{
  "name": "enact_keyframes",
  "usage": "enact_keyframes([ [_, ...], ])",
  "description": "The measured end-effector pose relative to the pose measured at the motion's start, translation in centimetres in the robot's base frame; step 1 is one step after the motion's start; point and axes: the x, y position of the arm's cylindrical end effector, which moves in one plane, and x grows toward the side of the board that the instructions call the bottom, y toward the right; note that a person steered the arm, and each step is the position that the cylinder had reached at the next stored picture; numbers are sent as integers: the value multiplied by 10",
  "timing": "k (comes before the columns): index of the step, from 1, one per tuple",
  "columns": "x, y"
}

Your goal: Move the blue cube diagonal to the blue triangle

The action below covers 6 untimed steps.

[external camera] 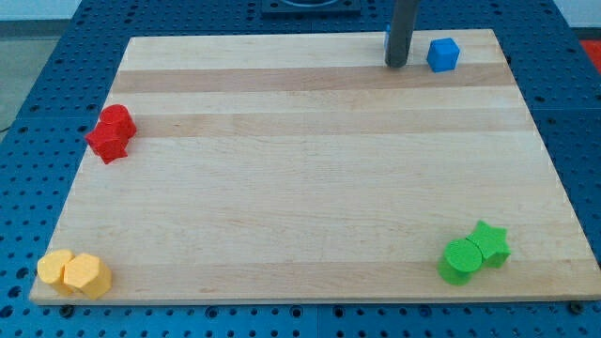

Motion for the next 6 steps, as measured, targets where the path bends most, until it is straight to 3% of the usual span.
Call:
enact_keyframes([
  [2,-39,16],
  [4,1,45],
  [5,35,29],
  [6,17,27],
])
